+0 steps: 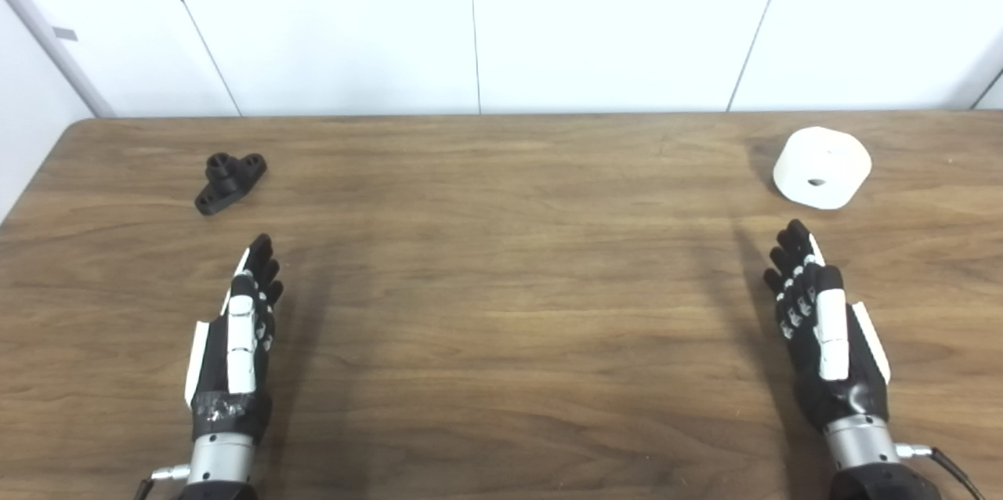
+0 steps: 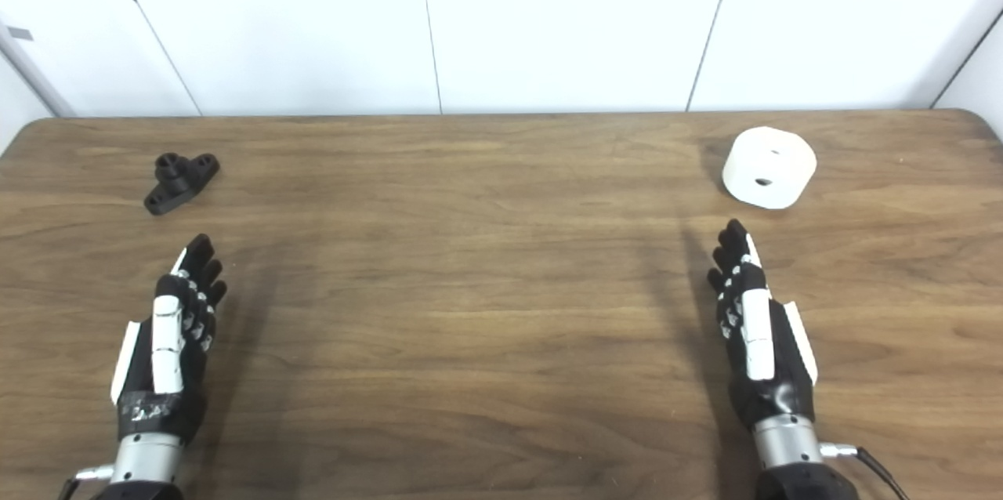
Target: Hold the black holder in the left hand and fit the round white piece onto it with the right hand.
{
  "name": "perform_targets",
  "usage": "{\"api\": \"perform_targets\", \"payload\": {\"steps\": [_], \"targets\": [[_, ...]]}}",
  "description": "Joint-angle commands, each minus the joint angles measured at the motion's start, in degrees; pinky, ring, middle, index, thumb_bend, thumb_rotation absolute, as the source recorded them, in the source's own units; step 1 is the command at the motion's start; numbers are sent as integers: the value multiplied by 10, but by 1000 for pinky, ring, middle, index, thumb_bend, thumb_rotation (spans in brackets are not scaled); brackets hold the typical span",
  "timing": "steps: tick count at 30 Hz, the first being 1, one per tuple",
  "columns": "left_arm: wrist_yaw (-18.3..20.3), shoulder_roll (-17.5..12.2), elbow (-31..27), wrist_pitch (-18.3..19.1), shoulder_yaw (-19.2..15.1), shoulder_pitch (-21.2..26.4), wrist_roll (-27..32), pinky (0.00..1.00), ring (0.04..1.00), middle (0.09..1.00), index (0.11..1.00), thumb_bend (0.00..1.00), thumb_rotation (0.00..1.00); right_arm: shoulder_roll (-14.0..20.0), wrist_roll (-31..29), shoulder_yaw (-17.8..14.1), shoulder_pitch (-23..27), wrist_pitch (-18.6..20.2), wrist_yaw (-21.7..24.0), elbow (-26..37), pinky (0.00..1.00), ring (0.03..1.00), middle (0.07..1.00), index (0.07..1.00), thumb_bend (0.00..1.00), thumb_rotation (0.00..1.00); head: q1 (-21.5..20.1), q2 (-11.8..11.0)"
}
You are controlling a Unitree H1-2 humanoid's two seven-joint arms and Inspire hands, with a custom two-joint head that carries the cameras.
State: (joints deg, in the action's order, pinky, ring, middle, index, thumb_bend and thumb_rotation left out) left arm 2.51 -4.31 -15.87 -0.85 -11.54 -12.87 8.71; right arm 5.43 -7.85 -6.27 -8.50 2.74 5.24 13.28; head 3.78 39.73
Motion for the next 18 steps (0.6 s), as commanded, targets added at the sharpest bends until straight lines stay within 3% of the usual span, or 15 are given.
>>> {"api": "perform_targets", "payload": {"steps": [1, 10, 18], "targets": [[-2, -1, -13, -14, 1, -24, -3, 1000, 1000, 1000, 980, 480, 996, 5, -4, 1, -5, -20, 4, 9, 1000, 1000, 1000, 1000, 593, 1000, -1, 1], [-3, -3, -14, -11, -1, -25, -4, 1000, 1000, 1000, 979, 499, 982, 4, -6, 0, -5, -21, 4, 8, 1000, 1000, 1000, 1000, 594, 1000, -2, 0], [-1, 2, -8, -27, 8, -27, -15, 1000, 1000, 995, 974, 436, 1000, 12, -1, -4, -9, -22, 5, 6, 1000, 1000, 1000, 1000, 602, 1000, 63, -28]]}}
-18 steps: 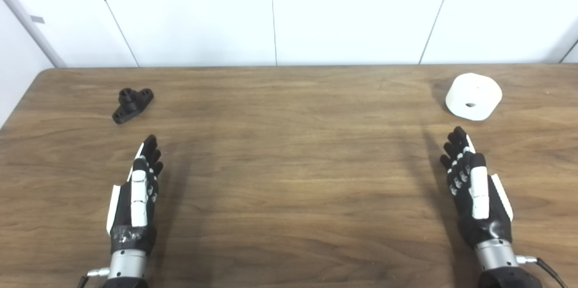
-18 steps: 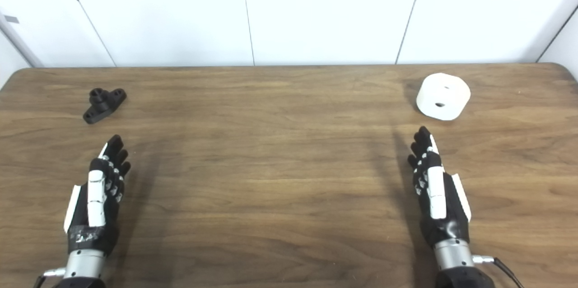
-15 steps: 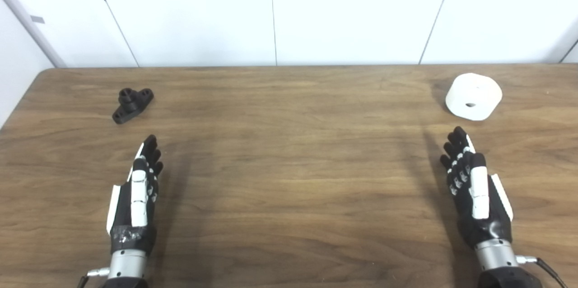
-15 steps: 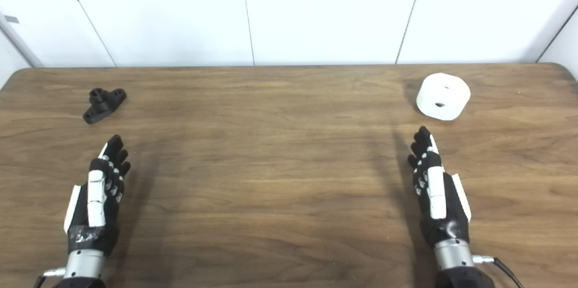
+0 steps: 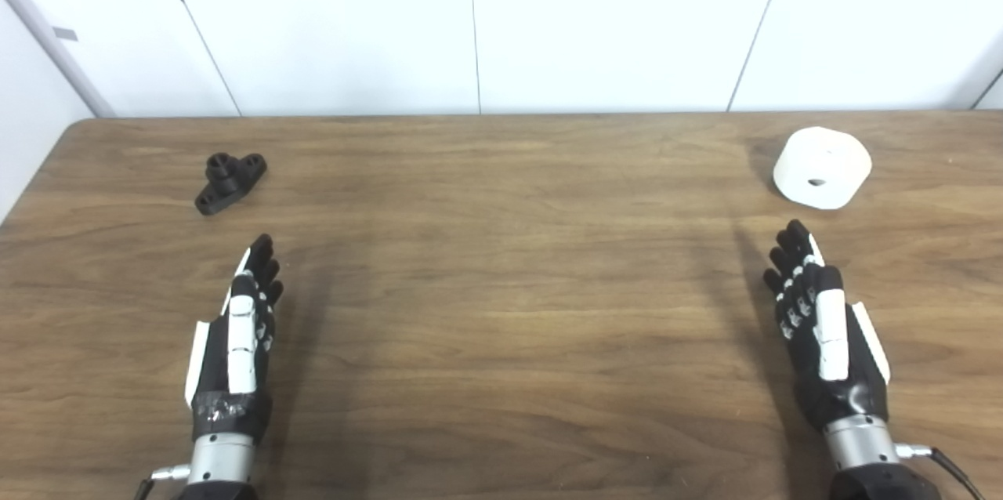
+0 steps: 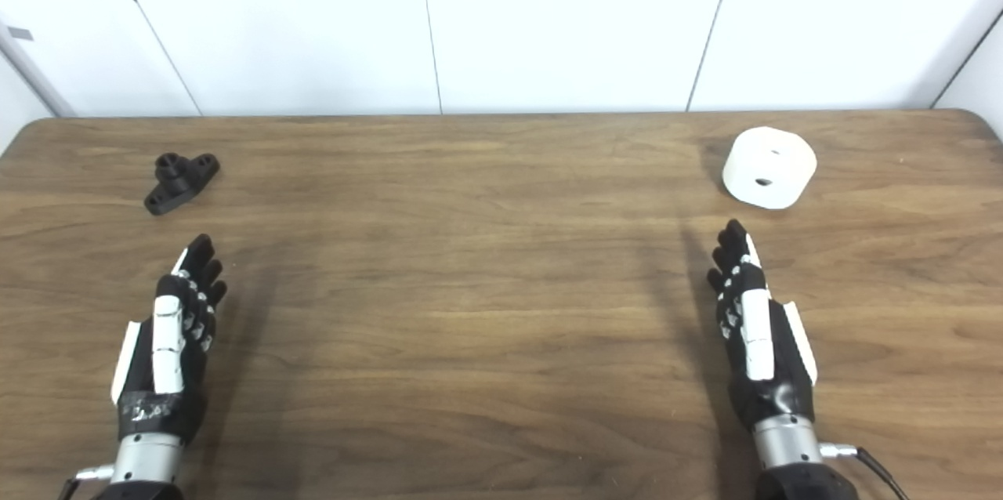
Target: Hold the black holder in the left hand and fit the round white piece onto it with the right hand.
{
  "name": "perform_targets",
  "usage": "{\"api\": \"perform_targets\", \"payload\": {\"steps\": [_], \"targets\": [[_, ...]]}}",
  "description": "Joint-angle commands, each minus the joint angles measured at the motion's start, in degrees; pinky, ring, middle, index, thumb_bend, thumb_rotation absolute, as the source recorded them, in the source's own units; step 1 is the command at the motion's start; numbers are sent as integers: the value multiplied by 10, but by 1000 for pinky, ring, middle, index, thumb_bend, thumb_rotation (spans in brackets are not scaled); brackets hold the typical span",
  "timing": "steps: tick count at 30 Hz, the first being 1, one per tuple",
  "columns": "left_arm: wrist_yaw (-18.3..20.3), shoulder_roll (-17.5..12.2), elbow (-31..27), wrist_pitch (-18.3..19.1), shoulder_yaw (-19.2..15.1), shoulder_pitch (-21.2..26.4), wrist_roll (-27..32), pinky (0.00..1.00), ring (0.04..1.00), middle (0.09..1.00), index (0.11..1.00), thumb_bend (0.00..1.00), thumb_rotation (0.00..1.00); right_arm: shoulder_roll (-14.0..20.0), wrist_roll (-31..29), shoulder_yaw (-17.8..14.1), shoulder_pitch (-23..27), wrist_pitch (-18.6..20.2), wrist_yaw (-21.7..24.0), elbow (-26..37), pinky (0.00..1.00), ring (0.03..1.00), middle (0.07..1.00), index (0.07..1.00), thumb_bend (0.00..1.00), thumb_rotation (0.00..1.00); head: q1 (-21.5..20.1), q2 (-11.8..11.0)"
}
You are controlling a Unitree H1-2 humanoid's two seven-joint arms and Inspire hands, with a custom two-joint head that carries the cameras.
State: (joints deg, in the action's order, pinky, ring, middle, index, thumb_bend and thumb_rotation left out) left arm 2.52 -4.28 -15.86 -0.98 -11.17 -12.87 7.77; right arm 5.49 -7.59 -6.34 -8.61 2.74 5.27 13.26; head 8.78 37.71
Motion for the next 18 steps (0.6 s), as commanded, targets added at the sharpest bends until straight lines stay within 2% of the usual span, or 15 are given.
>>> {"api": "perform_targets", "payload": {"steps": [1, 8, 10, 18], "targets": [[-3, 4, -7, -26, 6, -28, -9, 1000, 1000, 994, 971, 434, 1000, 13, -7, -4, -8, -25, 7, 3, 1000, 1000, 1000, 1000, 595, 1000, 21, -12], [-8, 15, 8, -49, 19, -33, -32, 1000, 991, 984, 958, 386, 1000, 24, -13, -11, -11, -40, 17, -17, 1000, 1000, 1000, 1000, 584, 1000, 93, -52], [-13, 21, 17, -61, 22, -34, -38, 1000, 988, 980, 956, 381, 1000, 26, -16, -12, -12, -38, 19, -19, 1000, 1000, 1000, 1000, 609, 1000, 113, -70], [-29, 29, 53, -103, 39, -33, -59, 1000, 982, 971, 945, 391, 1000, 28, -23, -14, -7, -69, 26, -52, 1000, 1000, 1000, 1000, 645, 1000, 152, -120]]}}
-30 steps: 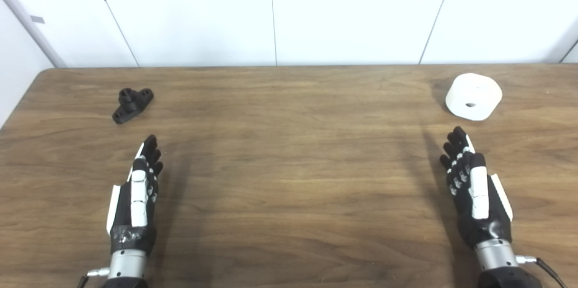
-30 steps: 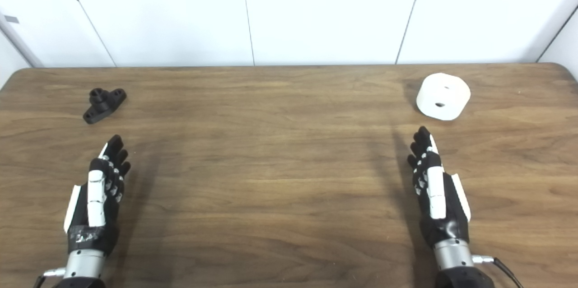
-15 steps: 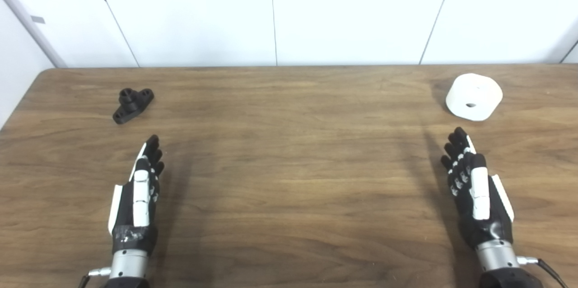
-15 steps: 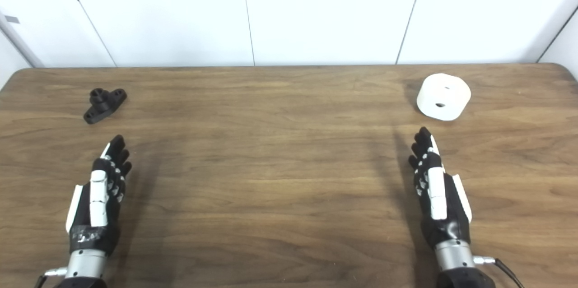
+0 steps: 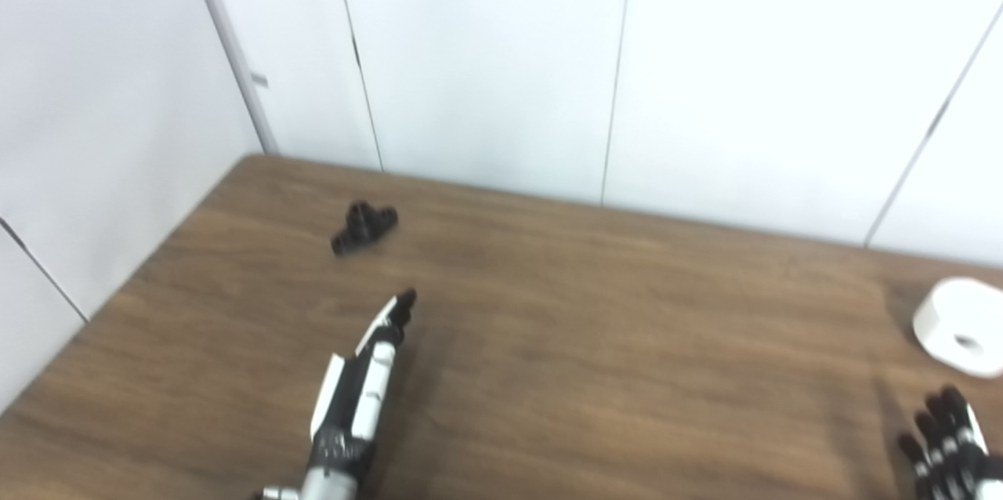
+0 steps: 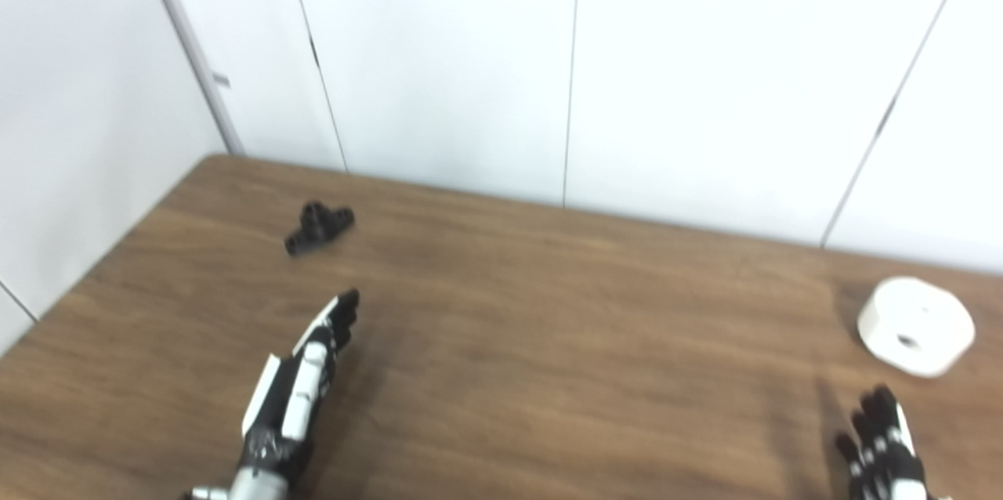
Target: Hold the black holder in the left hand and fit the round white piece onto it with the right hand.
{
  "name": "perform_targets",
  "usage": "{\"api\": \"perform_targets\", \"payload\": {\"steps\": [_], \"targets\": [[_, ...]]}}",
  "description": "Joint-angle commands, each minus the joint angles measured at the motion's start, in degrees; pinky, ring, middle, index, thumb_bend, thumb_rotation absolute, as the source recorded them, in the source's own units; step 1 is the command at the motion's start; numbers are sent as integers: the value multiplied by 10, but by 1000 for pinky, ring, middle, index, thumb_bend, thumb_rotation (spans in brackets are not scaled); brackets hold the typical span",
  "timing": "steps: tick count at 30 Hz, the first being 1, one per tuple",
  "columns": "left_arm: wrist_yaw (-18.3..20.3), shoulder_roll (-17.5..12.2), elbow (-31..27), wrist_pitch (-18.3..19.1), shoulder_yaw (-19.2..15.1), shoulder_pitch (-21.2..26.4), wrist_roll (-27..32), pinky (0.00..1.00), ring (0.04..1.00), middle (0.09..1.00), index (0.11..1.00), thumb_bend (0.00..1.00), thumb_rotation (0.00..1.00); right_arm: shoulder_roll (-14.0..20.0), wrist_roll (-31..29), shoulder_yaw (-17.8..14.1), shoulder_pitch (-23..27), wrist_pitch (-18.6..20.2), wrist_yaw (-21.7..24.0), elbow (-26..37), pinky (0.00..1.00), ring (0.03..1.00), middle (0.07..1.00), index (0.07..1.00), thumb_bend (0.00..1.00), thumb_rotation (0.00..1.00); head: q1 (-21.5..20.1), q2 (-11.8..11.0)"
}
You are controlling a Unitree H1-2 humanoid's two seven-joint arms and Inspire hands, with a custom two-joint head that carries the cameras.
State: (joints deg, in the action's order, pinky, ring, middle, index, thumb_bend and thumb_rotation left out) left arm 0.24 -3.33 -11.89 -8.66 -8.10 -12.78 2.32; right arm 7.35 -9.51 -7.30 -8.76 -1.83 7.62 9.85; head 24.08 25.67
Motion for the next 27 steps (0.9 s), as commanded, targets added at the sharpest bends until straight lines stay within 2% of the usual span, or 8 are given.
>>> {"api": "perform_targets", "payload": {"steps": [1, 7, 16, 19, 22, 24, 27], "targets": [[-7, 20, 16, -30, 9, -34, -6, 1000, 980, 969, 943, 381, 1000, 8, -4, -6, -4, -25, 1, -21, 1000, 998, 991, 989, 633, 1000, 1, -5], [-8, 20, 32, -42, 14, -31, -9, 1000, 983, 971, 947, 351, 1000, 7, -7, -6, 1, -39, 3, -41, 1000, 979, 965, 958, 655, 1000, 5, -21], [-12, 20, 34, -42, 14, -32, -16, 1000, 996, 982, 953, 340, 1000, 5, -8, -3, 3, -49, 1, -50, 1000, 971, 958, 946, 664, 1000, -12, -17], [-13, 21, 30, -36, 14, -33, -16, 1000, 997, 981, 950, 375, 987, 5, -8, -3, 3, -48, 0, -49, 1000, 972, 954, 938, 661, 1000, -12, -17], [-15, 19, 25, -27, 16, -34, -25, 1000, 1000, 982, 951, 470, 831, 5, -12, -3, 2, -48, 3, -48, 1000, 968, 954, 935, 677, 994, -12, -13], [-22, 20, 18, -17, 17, -35, -36, 1000, 993, 974, 946, 513, 651, 6, -14, -2, 2, -45, 4, -46, 1000, 966, 952, 934, 676, 999, -12, -13], [-32, 22, 5, -3, 17, -37, -52, 995, 984, 970, 947, 599, 521, 4, -12, -2, 1, -41, -1, -41, 1000, 961, 949, 929, 677, 998, -15, -9]]}}
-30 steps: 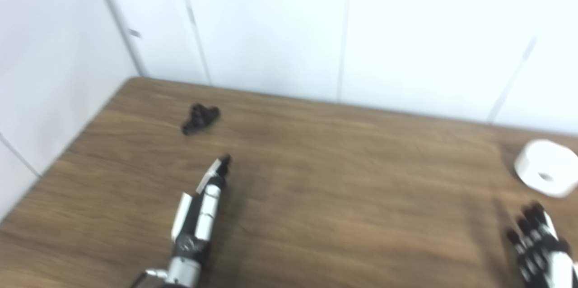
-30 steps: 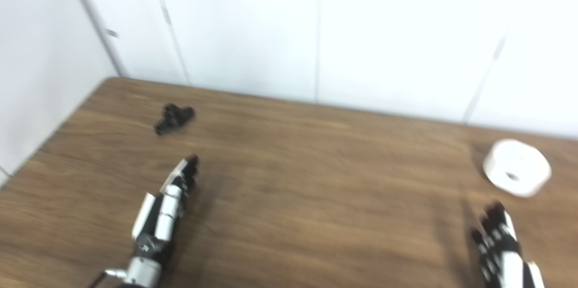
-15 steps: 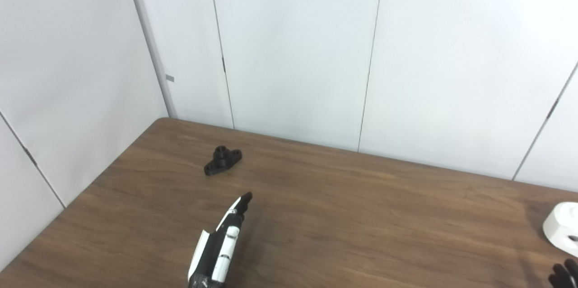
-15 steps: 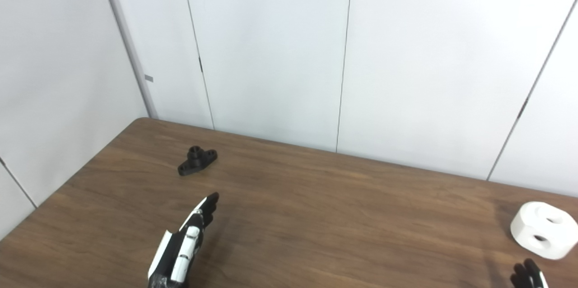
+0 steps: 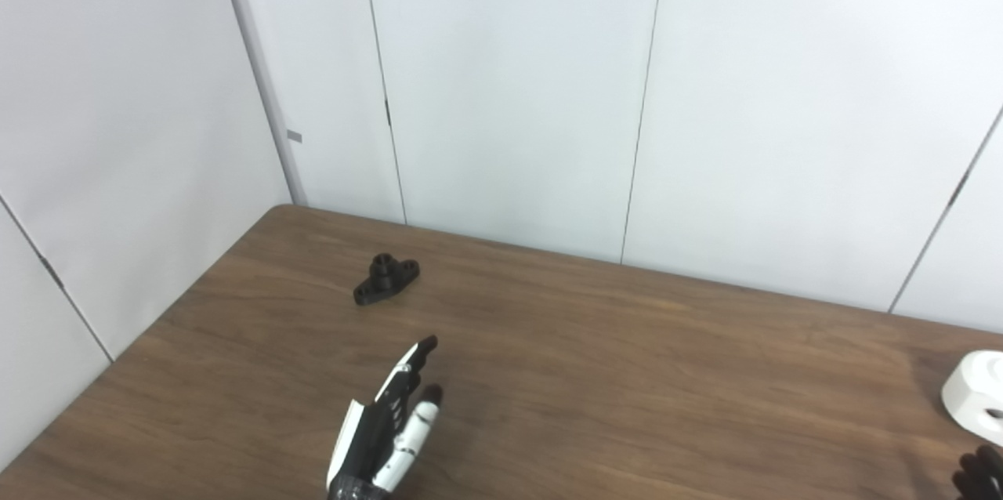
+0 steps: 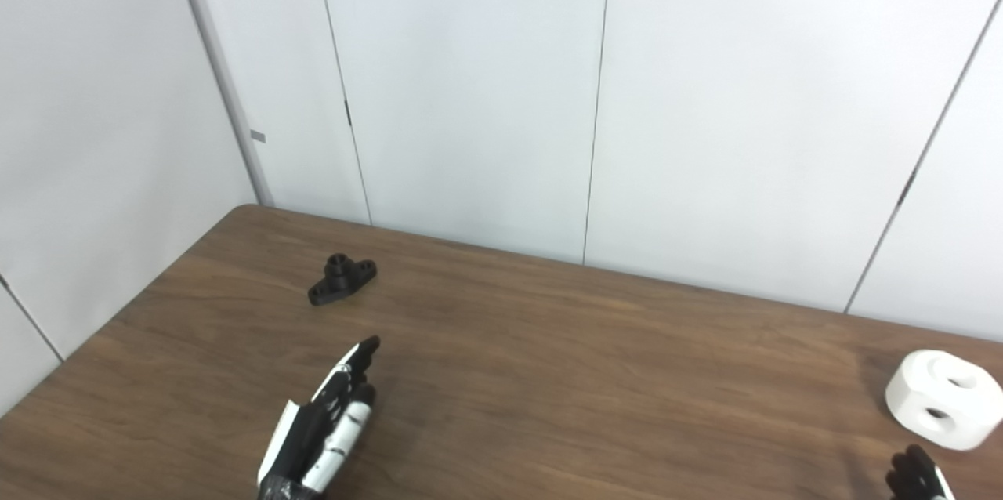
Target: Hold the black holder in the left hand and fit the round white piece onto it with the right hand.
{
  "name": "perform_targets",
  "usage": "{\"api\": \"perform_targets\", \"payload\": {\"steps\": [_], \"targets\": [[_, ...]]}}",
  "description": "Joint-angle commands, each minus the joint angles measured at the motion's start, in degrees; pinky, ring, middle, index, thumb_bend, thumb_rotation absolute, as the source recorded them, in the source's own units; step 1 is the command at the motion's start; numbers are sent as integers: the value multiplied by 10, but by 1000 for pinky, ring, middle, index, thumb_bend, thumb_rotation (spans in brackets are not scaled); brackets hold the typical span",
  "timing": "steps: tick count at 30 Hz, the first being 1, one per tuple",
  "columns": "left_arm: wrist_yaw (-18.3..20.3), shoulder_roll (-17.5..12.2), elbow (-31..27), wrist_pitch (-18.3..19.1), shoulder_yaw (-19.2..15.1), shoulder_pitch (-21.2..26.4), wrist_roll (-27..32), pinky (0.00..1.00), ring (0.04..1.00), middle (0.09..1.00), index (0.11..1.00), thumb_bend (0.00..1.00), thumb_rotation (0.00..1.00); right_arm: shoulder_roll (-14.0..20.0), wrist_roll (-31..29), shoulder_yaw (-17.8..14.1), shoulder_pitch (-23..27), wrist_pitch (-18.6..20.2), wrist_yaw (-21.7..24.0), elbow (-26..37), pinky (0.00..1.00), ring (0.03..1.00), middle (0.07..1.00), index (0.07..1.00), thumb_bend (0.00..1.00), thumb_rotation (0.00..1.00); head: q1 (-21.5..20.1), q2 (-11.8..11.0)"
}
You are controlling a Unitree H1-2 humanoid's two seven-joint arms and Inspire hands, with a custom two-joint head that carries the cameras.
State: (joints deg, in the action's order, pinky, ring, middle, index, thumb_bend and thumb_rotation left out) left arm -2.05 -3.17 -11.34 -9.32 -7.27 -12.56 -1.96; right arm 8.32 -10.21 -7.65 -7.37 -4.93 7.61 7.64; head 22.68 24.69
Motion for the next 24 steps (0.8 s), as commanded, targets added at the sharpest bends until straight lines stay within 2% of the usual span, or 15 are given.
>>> {"api": "perform_targets", "payload": {"steps": [1, 6, 9, 10, 12, 14, 18, 24], "targets": [[-11, 21, -6, 6, 7, -39, -9, 997, 984, 971, 947, 636, 486, -6, -4, 1, -13, -9, -2, -19, 1000, 959, 948, 928, 685, 996, -1, 1], [-30, 12, -46, 43, -2, -27, -52, 988, 975, 959, 926, 768, 317, -5, -1, 2, -11, -11, -2, -22, 1000, 953, 946, 934, 704, 990, -1, 1], [-38, -5, -67, 69, -15, -12, -82, 942, 952, 943, 914, 841, 273, -6, -2, 2, -13, -8, -3, -20, 997, 954, 947, 931, 726, 978, -3, 5], [-38, -9, -72, 76, -18, -9, -90, 931, 947, 941, 912, 864, 282, -6, -3, 2, -13, -7, -4, -18, 987, 951, 944, 926, 727, 973, -3, 5], [-37, -23, -92, 111, -26, 6, -120, 973, 954, 934, 893, 915, 300, -6, -1, 0, -14, -6, -6, -18, 955, 935, 935, 922, 723, 963, -1, 8], [-29, -40, -109, 150, -33, 21, -153, 989, 970, 938, 884, 923, 304, -4, -2, 0, -14, -12, -4, -23, 952, 935, 935, 927, 720, 962, -1, 8], [-26, -67, -118, 205, -40, 47, -210, 1000, 995, 937, 856, 935, 324, -1, -3, 1, -15, -11, -3, -23, 949, 942, 939, 931, 735, 958, -1, 9], [-28, -104, -105, 253, -49, 80, -253, 1000, 996, 943, 851, 940, 335, -2, -4, 1, -16, -7, -5, -21, 982, 947, 941, 937, 749, 961, 1, 13]]}}
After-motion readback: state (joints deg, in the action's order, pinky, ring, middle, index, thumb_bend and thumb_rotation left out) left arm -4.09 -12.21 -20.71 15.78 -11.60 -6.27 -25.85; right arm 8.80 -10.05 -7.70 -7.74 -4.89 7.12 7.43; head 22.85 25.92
